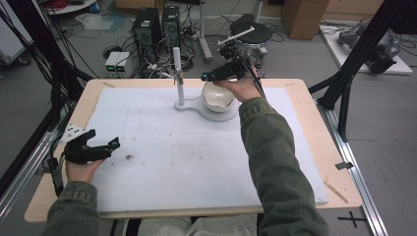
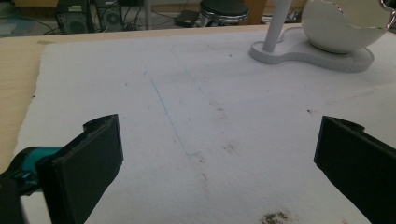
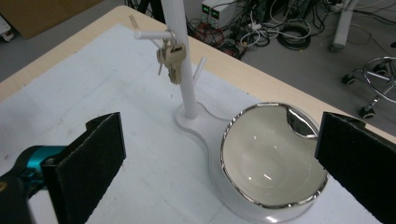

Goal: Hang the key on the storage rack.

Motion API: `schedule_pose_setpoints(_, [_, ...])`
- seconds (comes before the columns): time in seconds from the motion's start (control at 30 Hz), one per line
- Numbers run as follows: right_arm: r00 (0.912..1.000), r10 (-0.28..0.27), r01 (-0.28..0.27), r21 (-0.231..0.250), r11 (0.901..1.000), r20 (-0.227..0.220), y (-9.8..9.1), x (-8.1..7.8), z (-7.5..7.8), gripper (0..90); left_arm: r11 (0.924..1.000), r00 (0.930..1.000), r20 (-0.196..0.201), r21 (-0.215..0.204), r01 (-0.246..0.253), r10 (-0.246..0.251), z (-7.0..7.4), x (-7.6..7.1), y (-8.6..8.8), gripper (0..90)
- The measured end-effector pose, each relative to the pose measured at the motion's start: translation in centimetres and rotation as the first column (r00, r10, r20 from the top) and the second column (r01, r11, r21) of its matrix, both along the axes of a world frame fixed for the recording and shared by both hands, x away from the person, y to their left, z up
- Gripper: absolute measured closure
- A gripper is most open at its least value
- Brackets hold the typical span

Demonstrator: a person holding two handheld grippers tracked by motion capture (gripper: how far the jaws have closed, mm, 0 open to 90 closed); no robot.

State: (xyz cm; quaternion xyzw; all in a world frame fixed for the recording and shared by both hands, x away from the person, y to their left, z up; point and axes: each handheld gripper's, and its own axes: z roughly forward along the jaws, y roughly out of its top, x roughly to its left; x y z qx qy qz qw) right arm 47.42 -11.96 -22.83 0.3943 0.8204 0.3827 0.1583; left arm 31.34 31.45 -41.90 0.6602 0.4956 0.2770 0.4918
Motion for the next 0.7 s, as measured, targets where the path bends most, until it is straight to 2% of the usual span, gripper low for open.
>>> schedule_pose_setpoints(0.3, [1.0000,-0.005,0.005,0.014,0.9999,0.007,-1.7,-1.3,-0.6,0.8,1.0000,1.0000,-0.002,0.002,0.000,0.000,0.0,0.0,0.0,1.7])
schedule_pose_setpoints(0.47, [1.0000,-0.008,0.008,-0.006,0.9999,0.003,-2.4,-1.7,-1.2,0.8,1.0000,1.0000,-0.002,0.001,0.000,0.000,0.0,-0.1,0.0,1.7])
schedule_pose_setpoints(0.57, [0.9999,-0.013,0.013,0.017,0.9998,0.007,-2.8,-2.1,-1.3,0.8,1.0000,1.0000,-0.003,0.000,0.000,0.000,0.0,-0.1,0.0,1.7])
schedule_pose_setpoints(0.7, [0.9999,-0.009,0.009,0.018,0.9998,0.011,-3.2,-2.8,-1.8,0.8,1.0000,1.0000,-0.004,0.000,0.001,-0.001,0.1,-0.1,0.1,1.7])
